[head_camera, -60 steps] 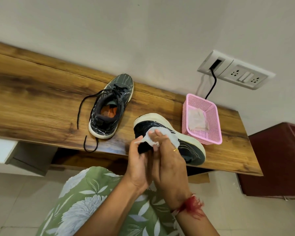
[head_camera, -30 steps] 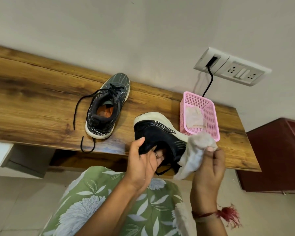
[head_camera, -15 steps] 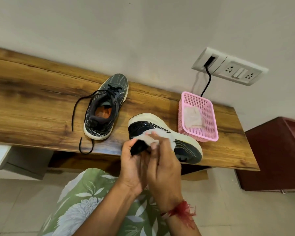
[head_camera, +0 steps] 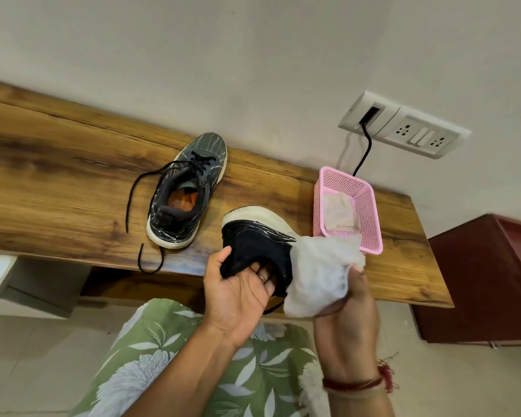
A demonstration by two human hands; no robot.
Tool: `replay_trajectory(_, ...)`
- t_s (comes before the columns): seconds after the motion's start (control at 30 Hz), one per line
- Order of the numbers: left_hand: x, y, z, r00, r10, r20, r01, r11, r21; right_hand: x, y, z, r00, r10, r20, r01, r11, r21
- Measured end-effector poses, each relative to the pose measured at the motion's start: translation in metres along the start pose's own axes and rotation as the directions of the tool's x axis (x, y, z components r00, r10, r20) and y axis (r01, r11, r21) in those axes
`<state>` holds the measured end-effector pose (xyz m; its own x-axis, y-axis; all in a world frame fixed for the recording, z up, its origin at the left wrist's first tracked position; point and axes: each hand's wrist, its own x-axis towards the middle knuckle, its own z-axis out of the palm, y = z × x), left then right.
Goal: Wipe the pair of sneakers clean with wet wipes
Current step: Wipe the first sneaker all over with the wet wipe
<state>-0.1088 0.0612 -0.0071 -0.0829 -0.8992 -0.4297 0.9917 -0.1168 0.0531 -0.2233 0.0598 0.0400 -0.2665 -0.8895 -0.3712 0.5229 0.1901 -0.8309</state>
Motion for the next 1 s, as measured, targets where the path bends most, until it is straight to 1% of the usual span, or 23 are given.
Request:
replay_trajectory(0.03,0.001,0.0,-0.001,1.0,0.001,0.006,-0.001,1.0,-0.004,0.004,-0.008,-0.005,1.0,0.023,-0.014,-0.022,0.999,0.041)
replay_trajectory(0.13,0.002,0.0,-0.002,1.0,-0.004,0.026,0.004,1.0,-0.001,0.016,-0.027,-0.013,0.999,0.013,-0.033,-0.01,0.996,0.092)
replay_trajectory(0.2,0.003,0.001,-0.002,1.0,-0.011,0.019,0.011,1.0,0.009,0.025,-0.03,-0.013,1.0,-0.002,-0.007,0.002,0.994,0.113)
replay_trajectory(0.23,0.003,0.001,-0.002,1.0,-0.014,0.016,0.014,1.0,0.009,0.03,-0.029,-0.013,1.0,-0.011,-0.006,0.011,0.996,0.088)
replay_trajectory(0.27,0.003,0.001,-0.002,1.0,-0.016,0.016,0.015,1.0,0.011,0.035,-0.026,-0.012,0.999,-0.035,-0.032,0.036,0.999,0.027)
replay_trajectory(0.3,0.003,0.001,-0.003,1.0,-0.015,0.018,0.015,1.0,0.016,0.037,-0.022,-0.009,0.995,-0.081,-0.057,0.078,0.995,-0.054)
replay_trajectory(0.33,0.003,0.001,-0.003,1.0,-0.014,0.023,0.013,1.0,0.022,0.038,-0.017,-0.006,0.982,-0.175,-0.069,0.16,0.969,-0.189)
replay_trajectory(0.37,0.003,0.001,-0.002,1.0,-0.009,0.023,0.009,0.999,0.031,0.037,-0.01,-0.001,0.957,-0.288,-0.029,0.257,0.89,-0.376)
replay_trajectory(0.4,0.003,0.001,-0.002,1.0,-0.005,0.023,0.004,0.999,0.04,0.037,-0.002,0.002,0.913,-0.4,0.077,0.367,0.727,-0.58)
replay_trajectory(0.43,0.003,0.0,-0.002,1.0,-0.002,0.02,0.001,0.999,0.053,0.035,0.007,0.005,0.867,-0.449,0.217,0.451,0.521,-0.724)
replay_trajectory(0.47,0.003,0.001,-0.002,1.0,-0.002,0.02,0.001,0.998,0.066,0.032,0.015,0.008,0.825,-0.457,0.333,0.502,0.321,-0.803)
replay_trajectory(0.5,0.002,0.001,-0.001,1.0,-0.002,0.022,0.001,0.997,0.081,0.03,0.022,0.01,0.8,-0.442,0.406,0.52,0.172,-0.837)
replay_trajectory(0.53,0.001,0.001,-0.001,1.0,-0.005,0.025,0.003,0.996,0.087,0.028,0.028,0.012,0.789,-0.425,0.443,0.524,0.09,-0.847)
replay_trajectory(0.57,0.001,0.002,-0.001,1.0,-0.007,0.03,0.005,0.996,0.085,0.027,0.032,0.013,0.79,-0.41,0.457,0.524,0.062,-0.85)
replay_trajectory(0.6,0.001,0.003,-0.001,0.999,-0.009,0.036,0.006,0.997,0.078,0.026,0.035,0.014,0.795,-0.397,0.46,0.526,0.071,-0.848)
replay_trajectory(0.7,0.001,0.003,-0.002,0.999,-0.008,0.034,0.005,0.997,0.073,0.026,0.038,0.012,0.816,-0.407,0.41,0.513,0.185,-0.838)
replay_trajectory(0.77,0.001,0.002,-0.003,1.0,-0.01,0.029,0.008,0.997,0.077,0.024,0.038,0.014,0.797,-0.457,0.395,0.533,0.225,-0.815)
replay_trajectory(0.83,0.001,0.002,-0.004,1.0,-0.009,0.03,0.007,0.998,0.062,0.021,0.038,0.016,0.783,-0.445,0.436,0.58,0.265,-0.77)
replay_trajectory(0.87,0.002,0.003,-0.005,0.999,-0.006,0.034,0.004,0.999,0.05,0.019,0.038,0.016,0.774,-0.415,0.478,0.606,0.268,-0.749)
replay_trajectory(0.93,0.002,0.005,-0.005,0.999,0.001,0.037,-0.003,0.999,0.043,0.021,0.036,0.013,0.756,-0.376,0.535,0.635,0.225,-0.739)
replay_trajectory(1.0,0.003,0.003,-0.005,1.0,0.001,0.029,-0.003,0.998,0.063,0.025,0.034,0.011,0.763,-0.421,0.491,0.608,0.208,-0.766)
